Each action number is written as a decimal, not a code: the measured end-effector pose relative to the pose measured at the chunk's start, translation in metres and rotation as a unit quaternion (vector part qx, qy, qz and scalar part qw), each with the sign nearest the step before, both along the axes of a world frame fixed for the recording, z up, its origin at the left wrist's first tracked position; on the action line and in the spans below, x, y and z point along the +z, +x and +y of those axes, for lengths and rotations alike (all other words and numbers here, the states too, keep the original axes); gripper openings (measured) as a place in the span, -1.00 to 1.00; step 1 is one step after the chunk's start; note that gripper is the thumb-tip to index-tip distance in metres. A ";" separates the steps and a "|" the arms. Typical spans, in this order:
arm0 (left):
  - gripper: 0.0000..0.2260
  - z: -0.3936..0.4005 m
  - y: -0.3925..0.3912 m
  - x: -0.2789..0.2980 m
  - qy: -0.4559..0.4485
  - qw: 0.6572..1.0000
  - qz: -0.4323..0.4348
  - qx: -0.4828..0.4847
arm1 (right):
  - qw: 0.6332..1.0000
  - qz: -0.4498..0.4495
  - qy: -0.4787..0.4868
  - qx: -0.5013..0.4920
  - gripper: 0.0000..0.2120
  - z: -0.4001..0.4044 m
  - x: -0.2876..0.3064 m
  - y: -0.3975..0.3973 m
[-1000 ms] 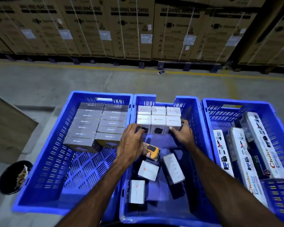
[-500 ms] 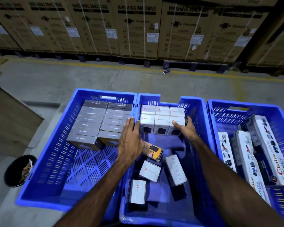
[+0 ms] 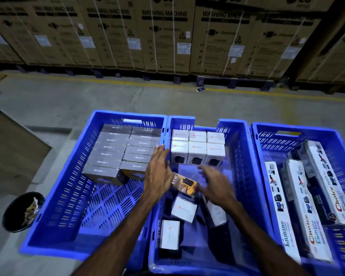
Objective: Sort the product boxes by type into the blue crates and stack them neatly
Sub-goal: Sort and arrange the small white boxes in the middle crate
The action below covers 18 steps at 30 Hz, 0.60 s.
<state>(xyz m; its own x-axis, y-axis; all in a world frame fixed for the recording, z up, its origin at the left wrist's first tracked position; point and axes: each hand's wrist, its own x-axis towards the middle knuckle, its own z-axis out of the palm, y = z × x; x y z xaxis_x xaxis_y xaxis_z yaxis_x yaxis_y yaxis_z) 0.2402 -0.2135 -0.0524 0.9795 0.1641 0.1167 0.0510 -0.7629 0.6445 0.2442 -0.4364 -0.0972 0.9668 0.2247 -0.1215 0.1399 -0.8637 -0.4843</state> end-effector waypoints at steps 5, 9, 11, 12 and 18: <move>-0.51 0.000 -0.001 0.003 -0.015 1.000 -0.009 0.005 | 0.969 0.099 -0.176 0.142 -0.19 0.025 -0.008 -0.007; -0.55 0.003 -0.001 0.004 -0.044 0.999 -0.019 0.003 | 0.978 0.058 -0.167 0.107 -0.46 0.023 -0.011 -0.005; -0.58 0.006 -0.001 0.003 -0.062 0.998 -0.024 0.012 | 0.995 0.019 -0.065 0.071 -0.53 0.015 -0.004 -0.003; -0.59 0.007 -0.001 0.003 -0.075 0.997 -0.028 0.022 | 0.999 0.023 0.010 0.048 -0.51 0.009 0.003 -0.002; -0.65 0.005 -0.010 0.008 -0.131 0.987 -0.088 -0.002 | 0.939 0.152 0.309 -0.003 -0.44 -0.023 0.028 0.002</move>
<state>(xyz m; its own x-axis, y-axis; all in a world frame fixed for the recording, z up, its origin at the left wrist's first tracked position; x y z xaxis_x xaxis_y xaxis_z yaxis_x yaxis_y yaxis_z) 0.2305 -0.2081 -0.0442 0.9484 0.2075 0.2399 -0.0828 -0.5681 0.8188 0.2465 -0.4593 -0.0692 0.9103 0.3371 -0.2402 -0.0901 -0.4051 -0.9098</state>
